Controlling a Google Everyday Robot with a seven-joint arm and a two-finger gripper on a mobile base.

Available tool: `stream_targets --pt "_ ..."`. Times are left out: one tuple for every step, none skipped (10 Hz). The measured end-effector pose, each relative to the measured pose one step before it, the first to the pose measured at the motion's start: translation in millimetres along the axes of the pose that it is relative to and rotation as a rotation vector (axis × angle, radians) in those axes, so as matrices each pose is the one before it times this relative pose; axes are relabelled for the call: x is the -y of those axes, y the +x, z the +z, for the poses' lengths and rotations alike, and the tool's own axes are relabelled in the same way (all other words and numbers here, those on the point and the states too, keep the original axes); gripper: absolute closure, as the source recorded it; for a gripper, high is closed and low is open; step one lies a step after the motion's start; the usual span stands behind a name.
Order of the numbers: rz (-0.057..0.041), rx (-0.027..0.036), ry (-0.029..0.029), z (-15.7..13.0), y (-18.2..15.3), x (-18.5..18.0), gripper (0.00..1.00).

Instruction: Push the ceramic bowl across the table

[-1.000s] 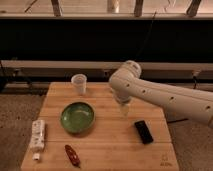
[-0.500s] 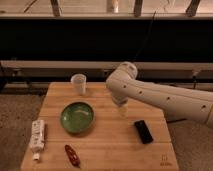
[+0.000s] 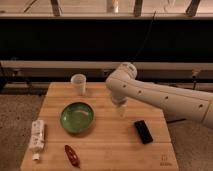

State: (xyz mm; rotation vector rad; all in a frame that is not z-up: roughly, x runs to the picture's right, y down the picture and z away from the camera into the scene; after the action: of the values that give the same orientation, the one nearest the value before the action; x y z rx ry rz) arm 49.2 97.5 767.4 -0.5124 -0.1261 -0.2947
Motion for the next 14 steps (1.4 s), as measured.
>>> stream_targets --pt "-0.01065 0.01951 -0.00914 8.05 -8.70 4.50 0.20" --pt "-0.00122 0.01199 -0.00629 4.57 -0.78 2.34 0.20" --pt "-0.00462 0.01053 -0.00847 5.33 -1.21 2.52 0.20" --pt "-0.00351 0.01244 -0.01034 5.88 -1.71 2.89 0.20" --pt "-0.00383 0.00811 -0.00551 4.18 -2.43 2.43 0.20" --pt "-0.00784 0.00924 -0.00710 5.95 -3.88 4.22 0.20" --pt "-0.00658 0.00892 -0.00736 6.47 -3.51 3.89 0.20" --pt "-0.00600 0.00368 -0.00870 7.93 -2.93 3.24 0.20" --pt "-0.00119 0.00508 -0.00564 5.47 -1.81 1.64 0.20" --pt "0.00008 0.00448 -0.00646 8.02 -0.50 2.01 0.20" --pt "-0.00017 0.00207 -0.00829 8.54 0.40 1.64 0.20" --pt "0.00021 0.00377 -0.00778 6.60 -0.60 1.11 0.20" --pt "-0.00132 0.00121 -0.00876 5.22 -1.05 0.46 0.20" --pt "-0.00420 0.00095 -0.01493 7.97 -2.42 -0.03 0.21"
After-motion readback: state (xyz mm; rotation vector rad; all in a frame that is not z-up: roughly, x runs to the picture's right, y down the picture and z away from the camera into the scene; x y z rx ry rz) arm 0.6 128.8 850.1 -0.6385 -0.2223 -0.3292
